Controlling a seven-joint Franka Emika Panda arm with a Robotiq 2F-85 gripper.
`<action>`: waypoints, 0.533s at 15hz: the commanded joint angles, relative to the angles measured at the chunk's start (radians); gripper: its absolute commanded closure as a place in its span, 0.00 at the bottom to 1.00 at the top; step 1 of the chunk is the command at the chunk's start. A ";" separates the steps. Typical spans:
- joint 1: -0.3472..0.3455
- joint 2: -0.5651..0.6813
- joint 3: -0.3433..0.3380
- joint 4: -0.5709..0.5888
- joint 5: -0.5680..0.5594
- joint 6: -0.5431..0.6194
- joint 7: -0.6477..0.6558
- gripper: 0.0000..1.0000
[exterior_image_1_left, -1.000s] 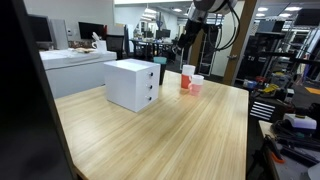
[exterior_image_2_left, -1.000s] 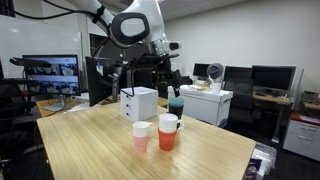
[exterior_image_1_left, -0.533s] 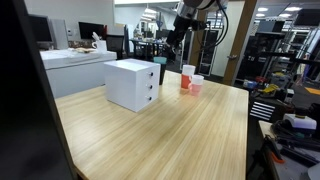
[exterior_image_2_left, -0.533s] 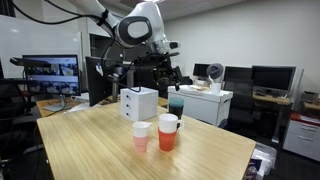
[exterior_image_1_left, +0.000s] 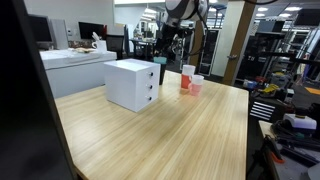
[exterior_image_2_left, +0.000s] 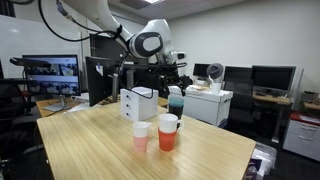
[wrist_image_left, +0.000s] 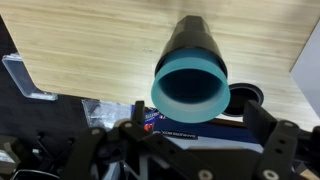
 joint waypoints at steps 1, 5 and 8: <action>-0.025 0.070 0.023 0.112 -0.013 -0.042 0.001 0.00; -0.041 0.131 0.028 0.204 -0.009 -0.079 0.000 0.00; -0.064 0.167 0.044 0.261 0.006 -0.134 -0.009 0.00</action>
